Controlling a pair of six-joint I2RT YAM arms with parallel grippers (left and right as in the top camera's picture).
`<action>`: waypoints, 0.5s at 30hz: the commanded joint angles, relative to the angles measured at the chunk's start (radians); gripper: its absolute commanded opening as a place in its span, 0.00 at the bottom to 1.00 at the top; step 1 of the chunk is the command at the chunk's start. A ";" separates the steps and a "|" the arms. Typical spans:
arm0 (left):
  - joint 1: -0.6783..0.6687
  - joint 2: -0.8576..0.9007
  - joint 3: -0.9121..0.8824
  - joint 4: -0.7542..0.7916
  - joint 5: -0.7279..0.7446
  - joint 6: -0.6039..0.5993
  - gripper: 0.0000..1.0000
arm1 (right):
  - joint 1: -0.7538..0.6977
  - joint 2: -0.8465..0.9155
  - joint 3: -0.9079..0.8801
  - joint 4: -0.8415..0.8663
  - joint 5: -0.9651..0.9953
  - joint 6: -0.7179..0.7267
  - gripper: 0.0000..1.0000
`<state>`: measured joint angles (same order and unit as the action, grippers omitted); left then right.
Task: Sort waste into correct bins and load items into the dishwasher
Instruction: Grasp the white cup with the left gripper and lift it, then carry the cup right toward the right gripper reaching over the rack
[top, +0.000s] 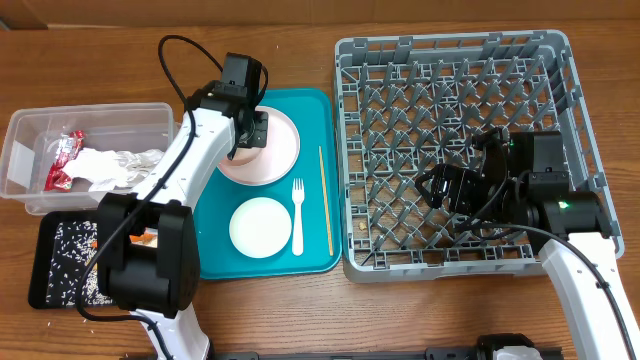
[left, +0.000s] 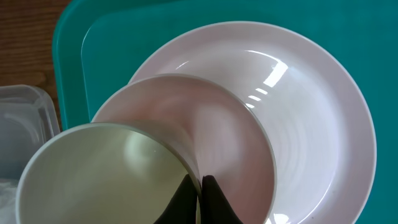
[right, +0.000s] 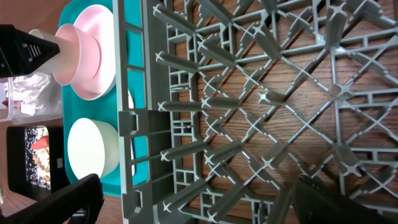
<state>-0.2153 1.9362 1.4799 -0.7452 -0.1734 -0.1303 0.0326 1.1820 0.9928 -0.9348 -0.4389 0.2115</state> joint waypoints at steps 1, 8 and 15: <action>0.009 -0.016 0.074 -0.041 -0.029 0.003 0.04 | -0.004 -0.005 0.019 0.005 0.010 -0.006 1.00; 0.014 -0.153 0.361 -0.247 0.154 0.032 0.04 | -0.004 -0.005 0.019 -0.001 0.027 -0.006 1.00; 0.058 -0.353 0.420 -0.318 0.728 0.131 0.04 | -0.004 -0.005 0.019 -0.100 -0.156 -0.175 0.99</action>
<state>-0.1959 1.6627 1.8767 -1.0420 0.2085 -0.0765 0.0326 1.1820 0.9928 -1.0260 -0.4393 0.1623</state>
